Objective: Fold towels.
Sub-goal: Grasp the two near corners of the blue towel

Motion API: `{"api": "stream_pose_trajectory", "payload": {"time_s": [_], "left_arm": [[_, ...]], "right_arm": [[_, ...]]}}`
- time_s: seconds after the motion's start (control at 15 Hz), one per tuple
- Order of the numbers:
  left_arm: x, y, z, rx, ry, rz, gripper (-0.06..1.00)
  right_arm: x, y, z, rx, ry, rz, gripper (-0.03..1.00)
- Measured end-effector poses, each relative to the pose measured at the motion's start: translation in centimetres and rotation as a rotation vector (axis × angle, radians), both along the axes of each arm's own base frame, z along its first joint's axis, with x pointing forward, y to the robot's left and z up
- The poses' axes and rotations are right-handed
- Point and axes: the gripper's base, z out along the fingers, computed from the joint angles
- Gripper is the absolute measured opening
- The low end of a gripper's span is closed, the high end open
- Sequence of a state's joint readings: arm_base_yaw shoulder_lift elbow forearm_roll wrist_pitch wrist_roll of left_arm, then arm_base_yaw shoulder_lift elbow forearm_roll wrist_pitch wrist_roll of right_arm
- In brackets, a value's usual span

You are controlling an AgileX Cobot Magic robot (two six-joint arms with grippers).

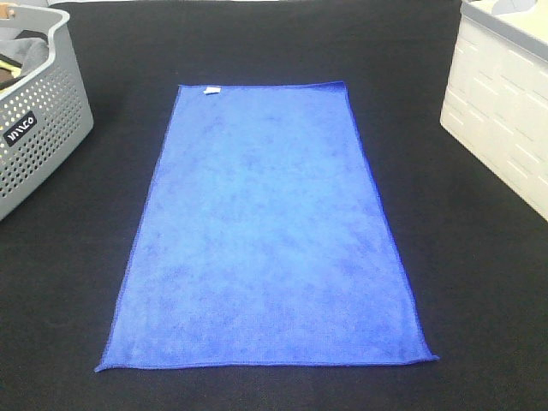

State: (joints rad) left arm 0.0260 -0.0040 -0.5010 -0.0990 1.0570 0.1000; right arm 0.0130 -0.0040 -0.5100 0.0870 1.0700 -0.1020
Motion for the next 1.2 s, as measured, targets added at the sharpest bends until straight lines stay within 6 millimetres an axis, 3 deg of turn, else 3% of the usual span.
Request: {"api": "stream_pose_trajectory", "payload": {"time_s": [1.2], "left_arm": [[0.0, 0.0, 0.0, 0.0, 0.0, 0.0, 0.73]], "right_arm": [[0.0, 0.0, 0.0, 0.0, 0.0, 0.0, 0.78]]}}
